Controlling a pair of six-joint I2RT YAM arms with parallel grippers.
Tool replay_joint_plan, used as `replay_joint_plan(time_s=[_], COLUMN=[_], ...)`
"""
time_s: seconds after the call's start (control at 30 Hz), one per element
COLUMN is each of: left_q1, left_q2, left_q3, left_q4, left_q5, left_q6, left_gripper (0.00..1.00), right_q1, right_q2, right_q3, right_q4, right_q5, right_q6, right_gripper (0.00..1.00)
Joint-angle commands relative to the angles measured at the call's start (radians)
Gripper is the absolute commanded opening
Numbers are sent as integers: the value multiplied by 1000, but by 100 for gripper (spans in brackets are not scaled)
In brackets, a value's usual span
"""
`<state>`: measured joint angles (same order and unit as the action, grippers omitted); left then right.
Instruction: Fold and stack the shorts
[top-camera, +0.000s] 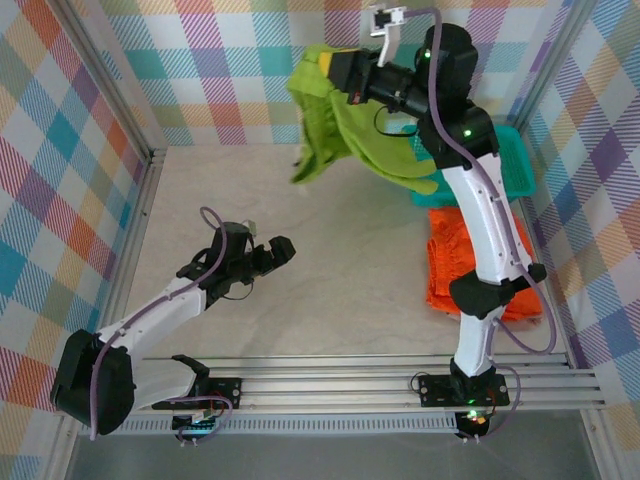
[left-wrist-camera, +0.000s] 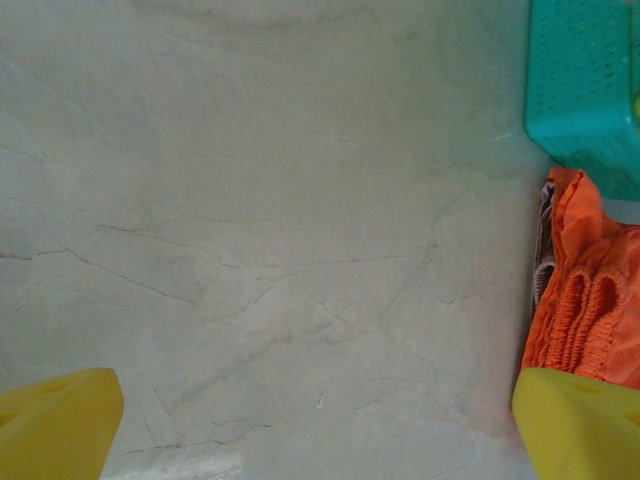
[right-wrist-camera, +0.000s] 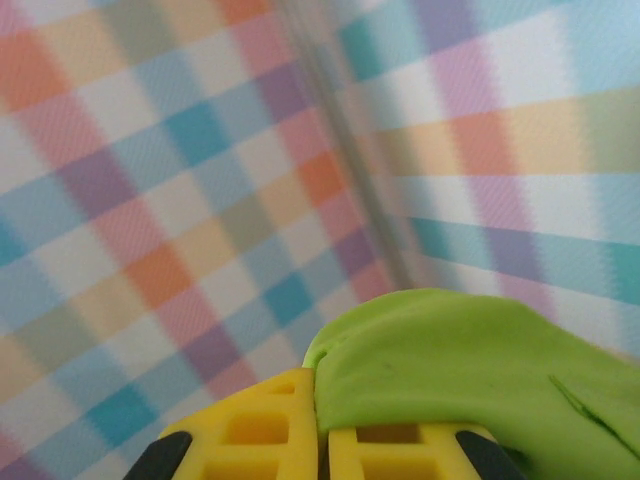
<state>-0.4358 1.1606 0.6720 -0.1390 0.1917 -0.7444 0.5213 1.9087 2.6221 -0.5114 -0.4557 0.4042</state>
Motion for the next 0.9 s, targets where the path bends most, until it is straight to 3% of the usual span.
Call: replay_joint_plan(time_s=[0.0, 0.2, 0.57, 0.7, 0.87], left_q1=[12, 11, 11, 10, 1], left_q2=[-56, -154, -326, -359, -292], left_q3=[-17, -46, -113, -123, -106], left_q4=[-35, -54, -47, -44, -9], left_q5=[-44, -100, -129, -125, -64], left_q6=[-13, -25, -25, -27, -31], left_gripper=[100, 100, 100, 100, 100], right_q1=[20, 19, -84, -121, -126], right_q2=[37, 60, 12, 66, 140], right_q3=[32, -30, -537, -580, -533], right_q4=[138, -31, 21, 24, -22], right_q5=[-129, -110, -13, -31, -47], right_q6=[32, -111, -161, -140, -136], right_gripper=[2, 2, 1, 5, 6])
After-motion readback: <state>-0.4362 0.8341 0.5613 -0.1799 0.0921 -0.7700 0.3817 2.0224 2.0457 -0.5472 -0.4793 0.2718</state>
